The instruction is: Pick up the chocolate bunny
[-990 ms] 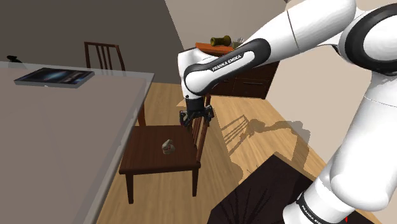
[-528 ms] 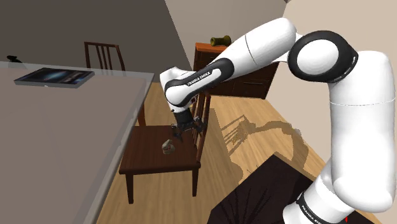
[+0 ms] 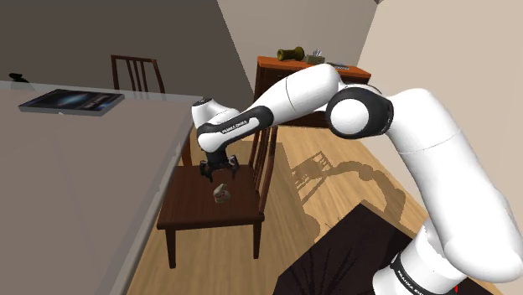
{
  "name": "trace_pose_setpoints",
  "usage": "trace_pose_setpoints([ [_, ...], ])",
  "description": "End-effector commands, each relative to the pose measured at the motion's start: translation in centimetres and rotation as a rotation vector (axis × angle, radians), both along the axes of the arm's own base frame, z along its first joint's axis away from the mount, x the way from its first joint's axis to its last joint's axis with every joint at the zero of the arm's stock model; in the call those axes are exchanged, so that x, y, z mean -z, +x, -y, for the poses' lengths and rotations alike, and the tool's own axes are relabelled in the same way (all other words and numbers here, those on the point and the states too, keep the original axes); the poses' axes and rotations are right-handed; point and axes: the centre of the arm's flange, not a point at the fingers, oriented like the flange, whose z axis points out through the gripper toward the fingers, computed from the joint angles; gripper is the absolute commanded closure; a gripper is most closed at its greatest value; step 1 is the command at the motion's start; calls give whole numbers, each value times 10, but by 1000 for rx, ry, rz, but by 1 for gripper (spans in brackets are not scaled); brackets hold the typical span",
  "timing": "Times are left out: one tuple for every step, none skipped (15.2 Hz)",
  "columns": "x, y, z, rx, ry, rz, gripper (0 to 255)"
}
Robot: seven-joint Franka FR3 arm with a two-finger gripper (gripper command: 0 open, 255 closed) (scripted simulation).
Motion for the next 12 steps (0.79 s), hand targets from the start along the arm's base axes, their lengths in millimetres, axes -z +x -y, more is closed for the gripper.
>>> trace_pose_setpoints([
  [19,13,-5,15,-12,-3,0],
  [24,13,-5,15,-12,-3,0],
  [29,13,-5,15,-12,-3,0],
  [34,13,-5,15,-12,-3,0],
  [40,13,-5,15,-12,-3,0],
  [45,13,-5,15,-12,-3,0],
  [50,13,-5,15,-12,-3,0],
  [56,13,-5,15,-12,-3,0],
  [59,13,-5,15,-12,-3,0],
  [59,13,-5,15,-12,-3,0],
  [59,14,-5,15,-12,-3,255],
  [59,14,-4,15,-12,-3,255],
])
